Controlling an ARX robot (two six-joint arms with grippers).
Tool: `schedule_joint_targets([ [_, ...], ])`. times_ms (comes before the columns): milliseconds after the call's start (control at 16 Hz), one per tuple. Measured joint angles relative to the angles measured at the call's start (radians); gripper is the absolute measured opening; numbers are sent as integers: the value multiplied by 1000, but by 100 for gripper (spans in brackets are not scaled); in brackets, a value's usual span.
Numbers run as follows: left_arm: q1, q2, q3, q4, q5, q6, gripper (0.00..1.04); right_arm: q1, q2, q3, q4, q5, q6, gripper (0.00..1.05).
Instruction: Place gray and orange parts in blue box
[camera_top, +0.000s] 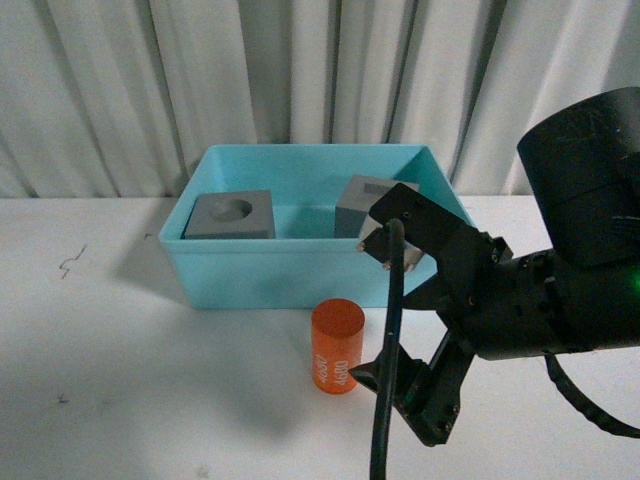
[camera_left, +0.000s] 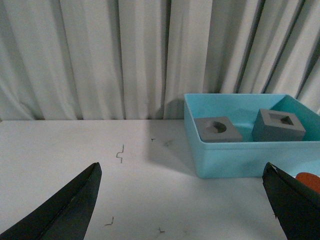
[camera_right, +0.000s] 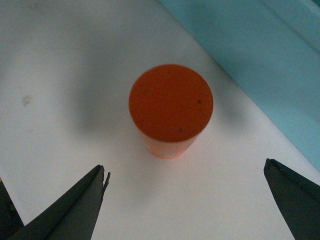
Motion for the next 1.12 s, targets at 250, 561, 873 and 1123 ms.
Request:
schedule_joint_targets([
  [250, 0, 0, 0, 0, 0, 0, 98, 37, 60, 64, -11, 13, 1, 98],
  [561, 0, 0, 0, 0, 0, 0, 98, 71, 121, 119, -18, 28, 13, 98],
  [873, 0, 0, 0, 0, 0, 0, 98, 83, 127, 148, -26, 32, 23, 75],
  [1123, 0, 0, 0, 0, 0, 0, 98, 83, 131, 146, -8, 38, 35, 47],
])
